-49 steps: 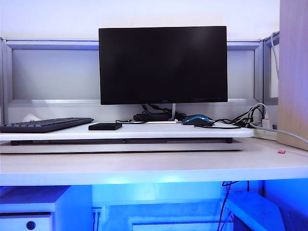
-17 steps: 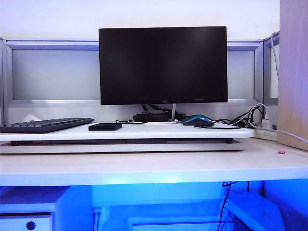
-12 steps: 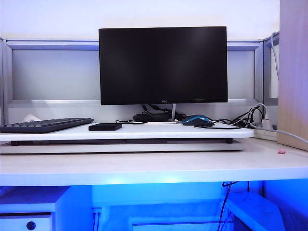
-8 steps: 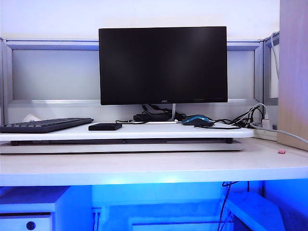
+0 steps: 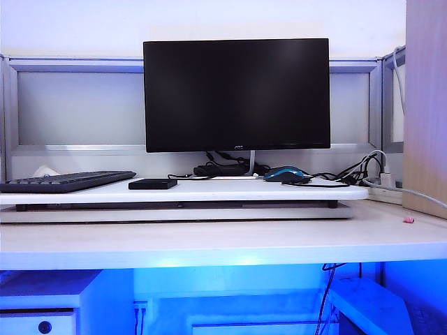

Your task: Unplug the data cable of the portable hard drive.

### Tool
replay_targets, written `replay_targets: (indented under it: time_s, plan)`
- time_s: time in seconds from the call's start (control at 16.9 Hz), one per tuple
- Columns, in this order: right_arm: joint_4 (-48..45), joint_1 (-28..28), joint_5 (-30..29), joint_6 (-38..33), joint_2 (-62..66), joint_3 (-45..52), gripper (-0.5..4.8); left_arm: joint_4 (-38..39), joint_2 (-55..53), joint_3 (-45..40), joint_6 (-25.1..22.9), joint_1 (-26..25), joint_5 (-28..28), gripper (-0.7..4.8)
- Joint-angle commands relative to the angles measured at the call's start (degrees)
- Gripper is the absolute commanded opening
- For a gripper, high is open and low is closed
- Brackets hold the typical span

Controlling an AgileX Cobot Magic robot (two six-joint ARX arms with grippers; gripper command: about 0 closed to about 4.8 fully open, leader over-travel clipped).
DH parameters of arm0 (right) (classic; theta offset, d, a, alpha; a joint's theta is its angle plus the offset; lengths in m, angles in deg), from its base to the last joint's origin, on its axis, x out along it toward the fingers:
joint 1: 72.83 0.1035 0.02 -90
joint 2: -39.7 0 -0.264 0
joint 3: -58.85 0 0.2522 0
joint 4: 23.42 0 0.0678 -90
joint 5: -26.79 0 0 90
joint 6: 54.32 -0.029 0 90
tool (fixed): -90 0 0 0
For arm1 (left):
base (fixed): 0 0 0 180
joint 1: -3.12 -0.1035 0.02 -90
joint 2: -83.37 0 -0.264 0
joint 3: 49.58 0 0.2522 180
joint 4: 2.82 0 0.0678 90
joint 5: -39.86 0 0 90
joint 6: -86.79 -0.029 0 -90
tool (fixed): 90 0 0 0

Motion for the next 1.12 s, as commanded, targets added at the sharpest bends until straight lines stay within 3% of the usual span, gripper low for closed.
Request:
replay_targets:
  time_s: [0.06, 0.18, 1.12]
  plan:
    - [-0.4, -1.8, -3.7, 0.2, 0.1, 0.3, -0.01, 1.1, 0.0, -0.2, 0.6, -2.3, -4.3, -0.06]
    - [-0.6, -1.3, -3.7, 0.1, 0.0, 0.3, -0.01, 0.8, 0.0, -0.2, 2.3, -2.3, -4.2, -0.05]
    - [-0.8, -1.3, -3.5, 0.2, 0.0, 0.3, -0.01, 0.8, 0.0, -0.2, 2.1, -2.3, -4.2, -0.06]
